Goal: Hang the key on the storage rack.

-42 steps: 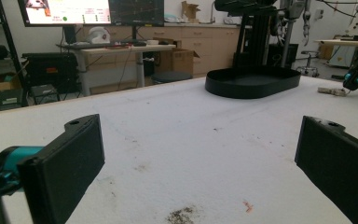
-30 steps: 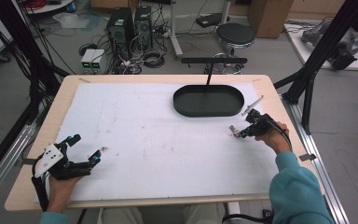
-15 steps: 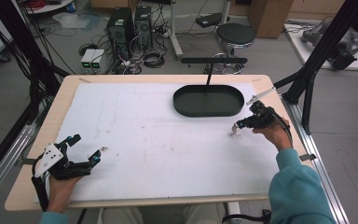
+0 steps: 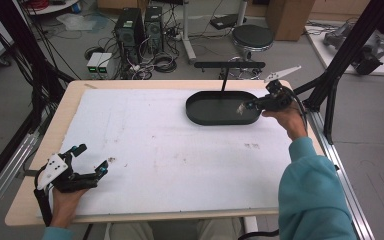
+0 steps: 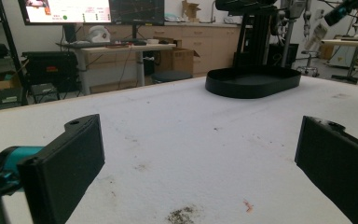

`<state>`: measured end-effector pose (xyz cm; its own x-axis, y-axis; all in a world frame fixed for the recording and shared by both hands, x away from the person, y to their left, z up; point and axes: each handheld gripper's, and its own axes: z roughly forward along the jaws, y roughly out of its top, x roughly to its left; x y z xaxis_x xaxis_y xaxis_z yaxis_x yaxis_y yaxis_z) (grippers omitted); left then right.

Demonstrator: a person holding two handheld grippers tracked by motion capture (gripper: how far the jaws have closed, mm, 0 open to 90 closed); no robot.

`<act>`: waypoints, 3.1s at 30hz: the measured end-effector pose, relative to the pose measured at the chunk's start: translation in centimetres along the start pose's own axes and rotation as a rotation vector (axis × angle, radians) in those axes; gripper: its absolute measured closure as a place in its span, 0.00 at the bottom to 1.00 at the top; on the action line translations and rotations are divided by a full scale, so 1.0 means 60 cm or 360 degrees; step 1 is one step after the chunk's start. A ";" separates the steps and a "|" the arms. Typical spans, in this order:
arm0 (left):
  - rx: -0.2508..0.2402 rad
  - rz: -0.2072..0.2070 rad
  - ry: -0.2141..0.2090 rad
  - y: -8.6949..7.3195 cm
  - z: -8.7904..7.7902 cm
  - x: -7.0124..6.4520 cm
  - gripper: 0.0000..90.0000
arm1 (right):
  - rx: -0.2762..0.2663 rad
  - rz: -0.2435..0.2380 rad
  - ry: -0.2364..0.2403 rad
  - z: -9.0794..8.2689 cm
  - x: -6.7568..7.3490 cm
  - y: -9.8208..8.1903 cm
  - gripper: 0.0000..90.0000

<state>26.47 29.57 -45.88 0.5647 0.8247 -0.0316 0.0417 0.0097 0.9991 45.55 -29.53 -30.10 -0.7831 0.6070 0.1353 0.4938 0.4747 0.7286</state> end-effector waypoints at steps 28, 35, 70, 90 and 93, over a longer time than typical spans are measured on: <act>0.0017 -0.0001 0.0000 0.001 0.002 -0.001 0.02 | -0.0120 -0.0132 -0.0025 0.072 -0.019 0.177 0.99; 0.0017 -0.0002 -0.0002 0.001 0.003 -0.001 0.02 | -0.0101 -0.0106 -0.0079 0.090 -0.027 0.176 0.99; 0.0019 0.0001 -0.0003 0.001 0.003 0.000 0.02 | -0.0086 -0.0043 -0.0152 0.103 -0.051 0.167 0.99; 0.0020 0.0000 -0.0003 0.001 0.003 0.000 0.02 | -0.0124 -0.0040 -0.0154 0.105 -0.069 0.162 0.99; 0.0021 -0.0002 -0.0004 0.001 0.003 0.000 0.02 | -0.0132 -0.0037 -0.0145 0.105 -0.072 0.161 0.99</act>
<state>26.59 29.45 -45.84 0.5665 0.8234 -0.0331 0.0534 0.0034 0.9986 56.07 -23.54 -27.86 -0.7546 0.6535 0.0591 0.4401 0.4373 0.7843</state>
